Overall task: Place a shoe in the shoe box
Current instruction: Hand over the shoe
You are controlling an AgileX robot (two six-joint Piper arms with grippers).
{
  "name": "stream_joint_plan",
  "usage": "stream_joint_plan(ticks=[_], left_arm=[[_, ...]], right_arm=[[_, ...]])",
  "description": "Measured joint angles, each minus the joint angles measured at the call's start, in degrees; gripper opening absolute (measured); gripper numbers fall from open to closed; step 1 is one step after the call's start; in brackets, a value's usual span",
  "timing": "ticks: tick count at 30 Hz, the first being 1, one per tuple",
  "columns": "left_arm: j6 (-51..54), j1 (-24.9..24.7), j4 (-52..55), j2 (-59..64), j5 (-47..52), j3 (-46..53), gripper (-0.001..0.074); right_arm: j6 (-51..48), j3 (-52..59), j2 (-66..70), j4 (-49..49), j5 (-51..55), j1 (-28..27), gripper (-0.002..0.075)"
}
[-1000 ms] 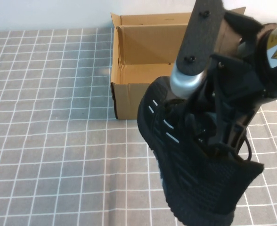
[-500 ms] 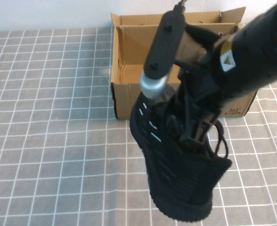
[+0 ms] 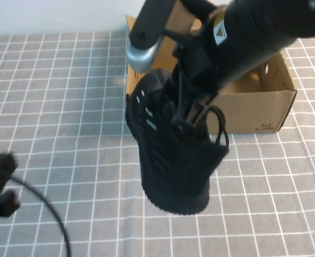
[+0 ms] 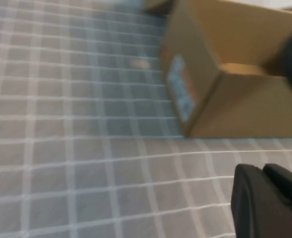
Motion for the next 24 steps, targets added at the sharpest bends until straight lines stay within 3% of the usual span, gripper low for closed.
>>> stream_joint_plan(ticks=[6, 10, 14, 24], left_arm=[[29.6, 0.0, -27.3, 14.4, 3.2, -6.6, -0.0001], [40.2, -1.2, -36.2, 22.8, 4.8, -11.7, -0.0001], [42.9, -7.4, -36.5, 29.9, 1.3, -17.0, -0.0001], [43.3, -29.5, -27.0, 38.8, -8.8, -27.6, -0.0001]], right_arm=[[1.2, -7.6, 4.8, 0.0, 2.8, -3.1, -0.0006], [2.6, -12.7, 8.1, 0.0, 3.9, -5.7, -0.0006], [3.5, -17.1, 10.9, 0.0, 4.7, -7.8, -0.0006], [8.6, -21.3, 14.8, 0.3, 5.6, -11.4, -0.0006]])
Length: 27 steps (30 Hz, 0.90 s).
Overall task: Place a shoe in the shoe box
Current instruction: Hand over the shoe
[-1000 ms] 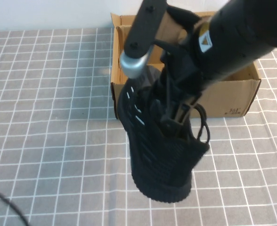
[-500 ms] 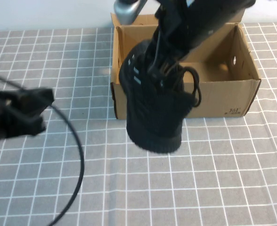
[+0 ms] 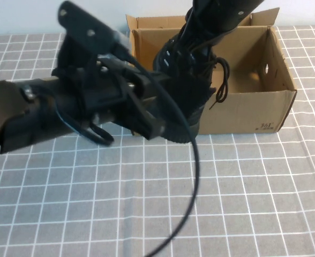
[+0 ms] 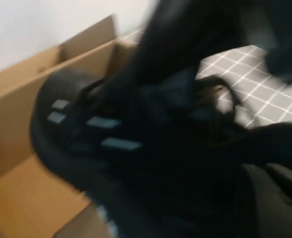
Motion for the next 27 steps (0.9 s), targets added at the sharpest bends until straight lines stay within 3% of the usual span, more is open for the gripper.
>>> stream_joint_plan(ticks=[5, 7, 15, 17, 21, 27], left_arm=[[-1.4, -4.9, 1.2, -1.8, -2.1, -0.2, 0.0004], [-1.4, -6.0, 1.7, -2.2, -0.8, -0.2, 0.0048], [-0.3, -6.5, 2.7, -1.0, -0.1, -0.2, 0.0518], [0.4, -6.5, 2.7, 0.2, -1.3, -0.2, 0.0595], [1.1, -6.5, 1.6, 4.1, -6.1, -0.2, 0.0642], [1.2, -6.5, 0.6, 8.9, -12.6, -0.2, 0.0652]], right_arm=[[0.3, -0.2, 0.5, 0.1, 0.1, -0.9, -0.0006], [0.4, -0.2, 0.6, 0.1, 0.2, -1.0, -0.0006], [0.5, -0.4, 0.7, 0.4, 0.3, -1.0, -0.0006], [1.0, -0.5, 0.8, 0.6, 0.3, -1.0, -0.0006], [1.5, -0.5, 0.8, 1.8, 0.3, -1.0, -0.0006], [1.7, -0.5, 0.8, 3.0, 0.1, -1.0, -0.0006]])
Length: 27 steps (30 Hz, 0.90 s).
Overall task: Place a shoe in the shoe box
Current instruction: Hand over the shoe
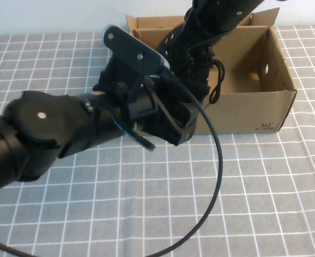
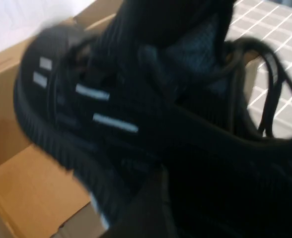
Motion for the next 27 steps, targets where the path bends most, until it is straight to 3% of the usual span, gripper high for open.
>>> stream_joint_plan(ticks=[10, 17, 27], left_arm=[[0.1, -0.1, -0.4, 2.0, -5.1, 0.0, 0.0618], [0.5, -0.1, -0.6, 2.0, -6.1, 0.0, 0.0377], [2.8, -0.1, -0.7, 2.0, -7.0, 0.0, 0.0122]], right_arm=[[0.0, 0.0, 0.0, 0.8, -0.4, 0.0, -0.0006], [0.0, 0.0, 0.0, 0.8, -0.4, 0.0, -0.0006], [0.0, 0.0, 0.0, 0.8, 0.0, -0.1, -0.0006]])
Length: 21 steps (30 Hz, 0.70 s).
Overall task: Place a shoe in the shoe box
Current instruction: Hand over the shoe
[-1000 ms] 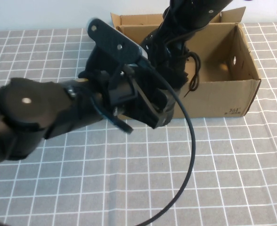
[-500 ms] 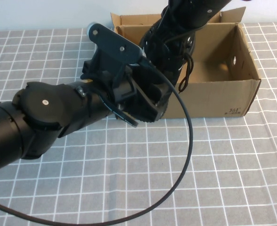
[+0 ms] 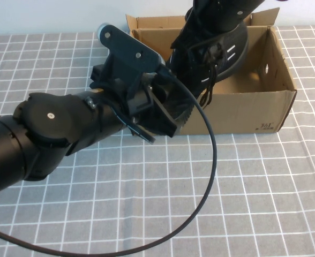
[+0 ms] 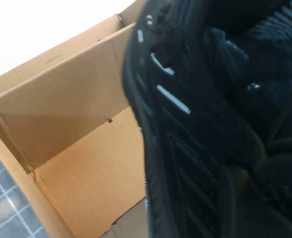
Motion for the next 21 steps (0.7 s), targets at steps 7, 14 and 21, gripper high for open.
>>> stream_joint_plan(ticks=[7, 14, 21], left_arm=[[0.1, 0.0, -0.1, 0.0, -0.5, 0.0, 0.0027], [1.6, 0.0, -0.1, 0.0, -0.3, 0.0, 0.0020], [2.1, 2.7, -0.1, 0.6, 5.7, -1.8, 0.0017]], right_arm=[[0.0, 0.0, 0.0, -0.4, 0.6, 0.0, -0.0006], [0.0, -0.1, 0.0, -0.6, 2.3, -0.1, 0.0017], [0.0, -0.3, 0.0, 0.0, 2.3, -0.1, 0.0220]])
